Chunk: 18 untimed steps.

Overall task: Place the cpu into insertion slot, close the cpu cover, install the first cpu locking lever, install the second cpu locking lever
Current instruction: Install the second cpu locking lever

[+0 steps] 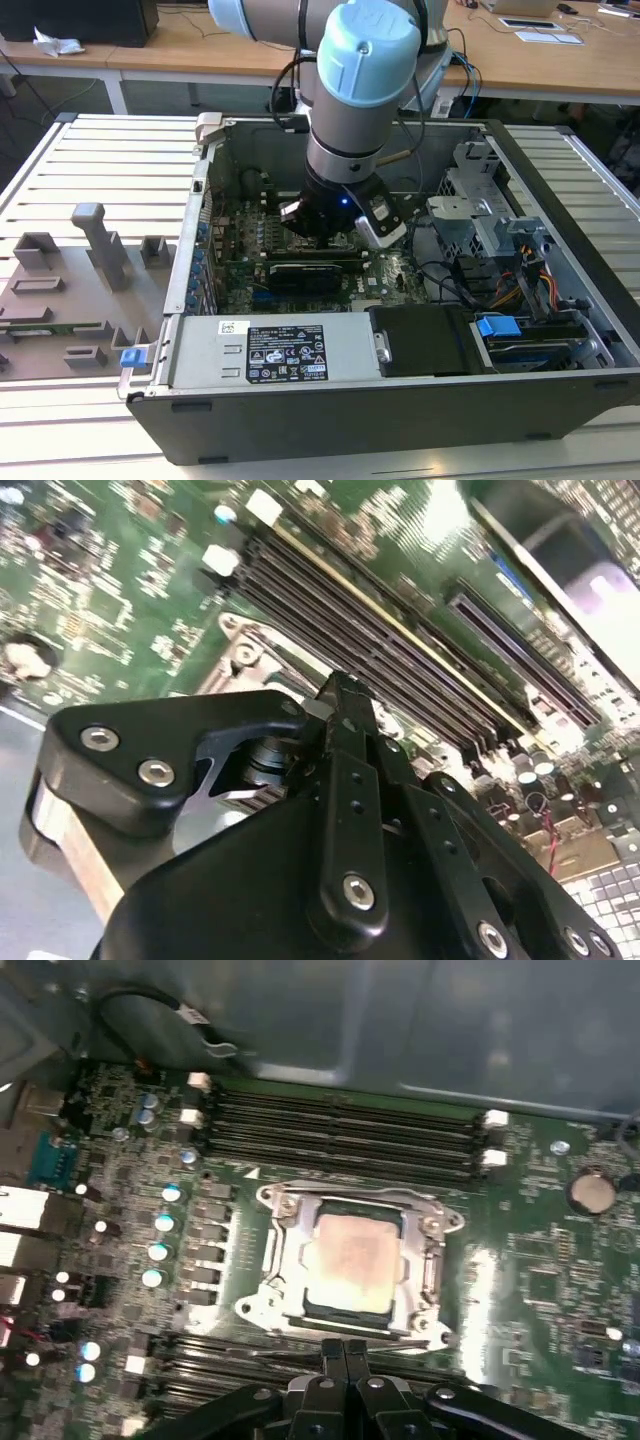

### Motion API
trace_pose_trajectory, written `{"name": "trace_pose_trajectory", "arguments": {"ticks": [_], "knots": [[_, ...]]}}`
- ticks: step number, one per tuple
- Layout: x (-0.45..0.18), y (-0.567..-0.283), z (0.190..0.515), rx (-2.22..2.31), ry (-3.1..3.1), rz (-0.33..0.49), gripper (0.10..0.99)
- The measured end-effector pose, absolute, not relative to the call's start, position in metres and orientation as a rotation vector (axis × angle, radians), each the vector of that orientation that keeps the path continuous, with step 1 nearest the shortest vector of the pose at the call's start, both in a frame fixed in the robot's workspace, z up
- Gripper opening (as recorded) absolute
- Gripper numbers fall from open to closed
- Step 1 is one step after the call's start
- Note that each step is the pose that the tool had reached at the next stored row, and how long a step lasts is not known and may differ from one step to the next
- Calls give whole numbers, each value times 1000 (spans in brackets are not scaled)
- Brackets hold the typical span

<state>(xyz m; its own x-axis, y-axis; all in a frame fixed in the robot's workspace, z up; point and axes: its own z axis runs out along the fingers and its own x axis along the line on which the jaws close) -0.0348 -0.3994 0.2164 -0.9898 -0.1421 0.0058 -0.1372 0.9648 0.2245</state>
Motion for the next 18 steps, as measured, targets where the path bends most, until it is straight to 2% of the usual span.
{"name": "trace_pose_trajectory", "arguments": {"ticks": [18], "knots": [[-75, -400, 203, 271, -3084, -352, 106]]}}
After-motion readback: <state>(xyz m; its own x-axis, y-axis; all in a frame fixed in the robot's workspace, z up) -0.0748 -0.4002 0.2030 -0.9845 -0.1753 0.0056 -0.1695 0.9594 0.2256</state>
